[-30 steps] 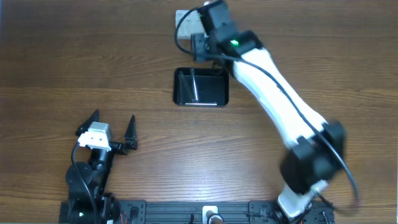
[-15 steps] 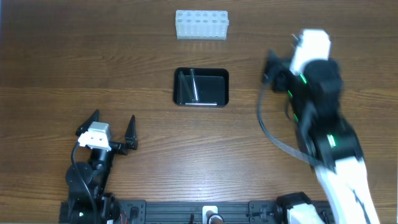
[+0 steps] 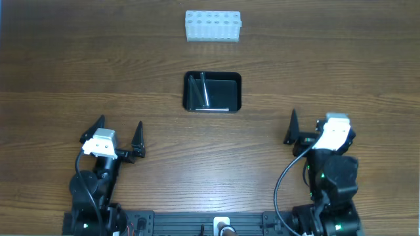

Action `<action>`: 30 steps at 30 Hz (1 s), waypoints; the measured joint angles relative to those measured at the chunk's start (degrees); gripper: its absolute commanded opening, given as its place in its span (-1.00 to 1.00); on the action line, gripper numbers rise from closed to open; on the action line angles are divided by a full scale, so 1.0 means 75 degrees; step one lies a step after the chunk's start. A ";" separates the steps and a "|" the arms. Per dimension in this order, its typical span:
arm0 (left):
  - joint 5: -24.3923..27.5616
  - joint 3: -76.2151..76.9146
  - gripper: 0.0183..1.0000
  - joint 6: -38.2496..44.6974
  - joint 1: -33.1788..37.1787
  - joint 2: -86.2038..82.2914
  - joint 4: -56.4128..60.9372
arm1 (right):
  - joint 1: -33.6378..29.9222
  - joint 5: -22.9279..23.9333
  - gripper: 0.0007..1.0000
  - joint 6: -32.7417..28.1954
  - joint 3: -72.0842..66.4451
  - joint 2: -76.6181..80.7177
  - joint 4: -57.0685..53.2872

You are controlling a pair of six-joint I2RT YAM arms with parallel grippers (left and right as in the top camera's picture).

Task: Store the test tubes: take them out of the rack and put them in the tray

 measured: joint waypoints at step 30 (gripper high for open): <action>0.0000 0.0003 1.00 0.0000 0.0000 0.0000 0.0000 | -0.0385 -0.0356 0.98 -0.0807 -0.2617 -0.2028 0.1734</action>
